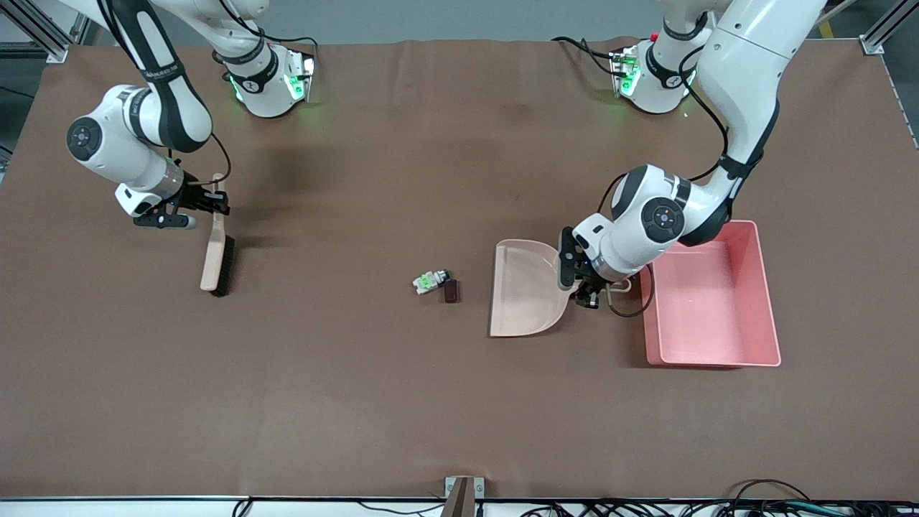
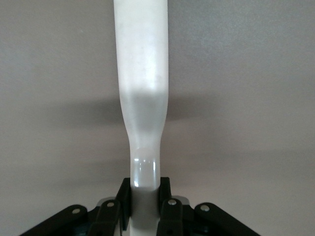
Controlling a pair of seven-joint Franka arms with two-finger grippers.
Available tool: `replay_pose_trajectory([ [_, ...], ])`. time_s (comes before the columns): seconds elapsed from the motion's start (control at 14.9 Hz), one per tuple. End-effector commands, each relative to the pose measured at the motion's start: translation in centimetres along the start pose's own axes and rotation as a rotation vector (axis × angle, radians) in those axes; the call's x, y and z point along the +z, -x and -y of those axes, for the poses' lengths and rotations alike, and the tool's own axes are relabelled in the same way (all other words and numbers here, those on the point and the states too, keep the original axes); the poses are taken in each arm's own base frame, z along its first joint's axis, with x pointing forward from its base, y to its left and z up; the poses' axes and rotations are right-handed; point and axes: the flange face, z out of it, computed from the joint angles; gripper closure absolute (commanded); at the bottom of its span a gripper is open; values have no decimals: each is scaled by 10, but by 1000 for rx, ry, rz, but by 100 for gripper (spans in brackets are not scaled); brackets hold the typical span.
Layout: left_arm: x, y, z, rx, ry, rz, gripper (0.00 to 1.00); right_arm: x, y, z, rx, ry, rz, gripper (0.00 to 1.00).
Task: Clean e-waste and dump in bin
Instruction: 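Carry the white brush with the right gripper toward the capacitor and switch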
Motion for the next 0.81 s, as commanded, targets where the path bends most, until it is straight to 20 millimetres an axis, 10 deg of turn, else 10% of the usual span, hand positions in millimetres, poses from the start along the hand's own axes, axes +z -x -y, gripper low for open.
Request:
replay_pose_trajectory([
  [0.0,-1,1,3,-24,11,28,100,-27,-9,42,35,-10,-28,100],
  [0.2,-2,-3,0,-61,1,104,100,-54,-27,121,76,-9,-46,100],
  [0.74,-4,-8,2,-40,-18,128,100,-55,-22,247,181,-55,-7,100],
])
